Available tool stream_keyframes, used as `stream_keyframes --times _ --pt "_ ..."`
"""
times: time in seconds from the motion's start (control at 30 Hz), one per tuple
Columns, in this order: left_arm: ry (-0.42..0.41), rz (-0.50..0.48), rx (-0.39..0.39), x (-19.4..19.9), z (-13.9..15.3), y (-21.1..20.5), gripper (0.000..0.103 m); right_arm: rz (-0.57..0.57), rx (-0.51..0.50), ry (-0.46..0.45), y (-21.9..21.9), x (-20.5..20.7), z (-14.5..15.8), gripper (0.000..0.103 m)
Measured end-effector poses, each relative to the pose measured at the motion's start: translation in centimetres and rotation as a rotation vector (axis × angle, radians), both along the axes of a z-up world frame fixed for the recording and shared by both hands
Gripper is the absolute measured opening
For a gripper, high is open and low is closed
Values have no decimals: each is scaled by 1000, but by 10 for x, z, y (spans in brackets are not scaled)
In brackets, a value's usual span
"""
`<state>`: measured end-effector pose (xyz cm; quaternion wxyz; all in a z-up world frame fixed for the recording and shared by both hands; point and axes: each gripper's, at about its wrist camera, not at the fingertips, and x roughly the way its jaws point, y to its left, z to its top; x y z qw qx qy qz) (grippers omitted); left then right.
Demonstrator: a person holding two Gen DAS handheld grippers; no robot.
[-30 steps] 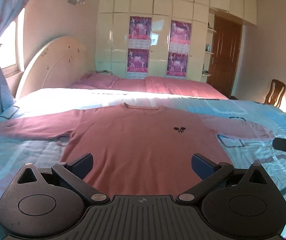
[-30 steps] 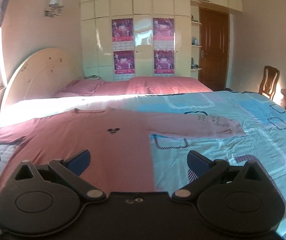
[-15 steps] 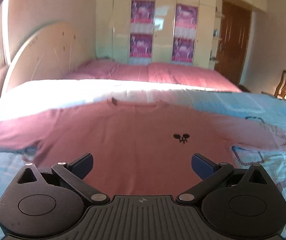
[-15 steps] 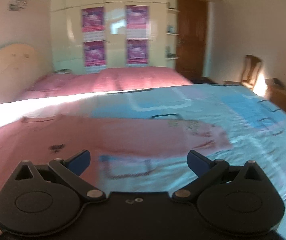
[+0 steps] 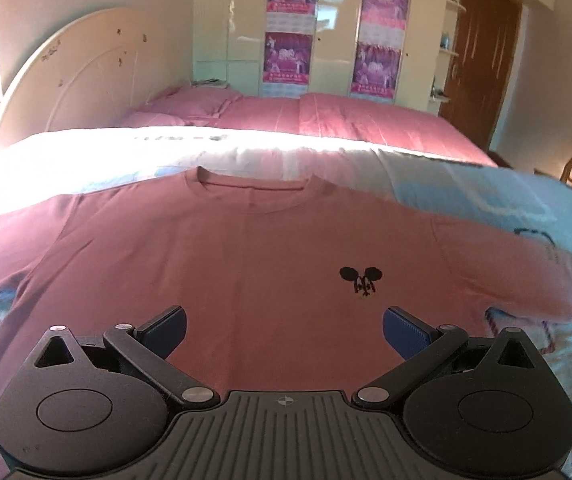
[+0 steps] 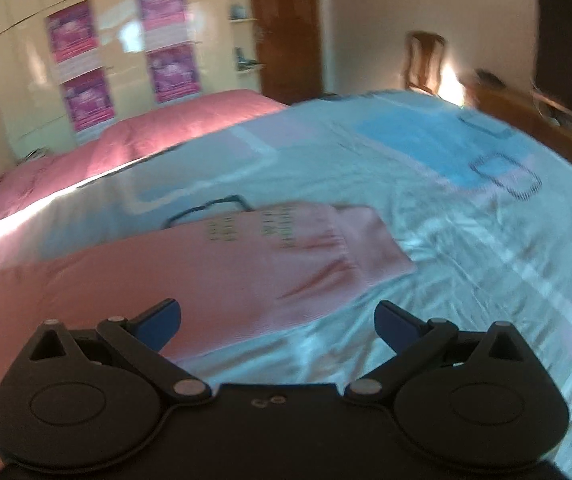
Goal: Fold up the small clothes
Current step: 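Reach the right tool to a sleeve cuff and close on it, then lift the cuff with the right tool and fold the sleeve across the chest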
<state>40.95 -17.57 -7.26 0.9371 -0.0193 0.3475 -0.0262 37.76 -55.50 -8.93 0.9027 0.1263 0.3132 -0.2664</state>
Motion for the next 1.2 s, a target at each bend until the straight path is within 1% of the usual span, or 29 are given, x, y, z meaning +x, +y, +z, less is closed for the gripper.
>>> stream_keyframes --times 0.03,0.1,0.17,0.23,0.27,0.3,0.37,0.43,0.53,0.57,0.63,0.7,0.8,0.83,0.9,0.93,0.97,1.03,1.1,1.2 --pt "6 -1 1 2 -2 -3 103 -21 11 -9 -9 1 -4 100" --pt "11 1 5 8 -5 -9 103 -65 33 -25 -28 3 -12 83" --pt "27 -4 11 13 -9 -13 103 -107 69 -44 -47 3 -22 74" --pt "45 -13 31 19 -13 -18 103 -145 106 -52 -61 5 -31 71" --pt "53 -16 39 21 -16 -20 103 -164 125 -60 -69 4 -36 67" --pt "61 -19 45 24 -18 -22 103 -178 137 -60 -75 4 -40 60" --pt "75 -21 55 29 -21 -24 103 -200 171 -62 -86 5 -48 51" --pt "82 -21 61 33 -24 -27 103 -218 206 -82 -95 4 -54 49" --pt "82 -24 62 37 -24 -29 103 -227 231 -121 -100 4 -55 49" --pt "79 -22 57 38 -24 -28 103 -232 243 -137 -102 3 -56 47" --pt "77 -15 51 38 -22 -28 103 -241 261 -156 -104 2 -56 42" --pt "64 -8 44 37 -18 -24 103 -250 290 -181 -107 1 -56 34" --pt "52 10 44 33 -13 -13 103 -248 346 -219 -113 -1 -59 31" --pt "48 17 42 30 -12 -8 103 -248 381 -243 -116 -2 -62 29" --pt "45 35 44 28 -9 4 103 -265 399 -260 -120 -3 -66 22" --pt "45 42 45 27 -9 11 103 -271 400 -262 -121 -2 -65 18" --pt "44 47 46 26 -8 17 103 -270 381 -249 -121 1 -64 7" --pt "49 48 63 27 -11 30 103 -220 261 -179 -107 16 -54 7" --pt "64 54 75 30 -16 43 103 -140 185 -171 -90 28 -40 7" --pt "73 59 42 35 -22 62 103 -39 104 -153 -59 48 -23 7"
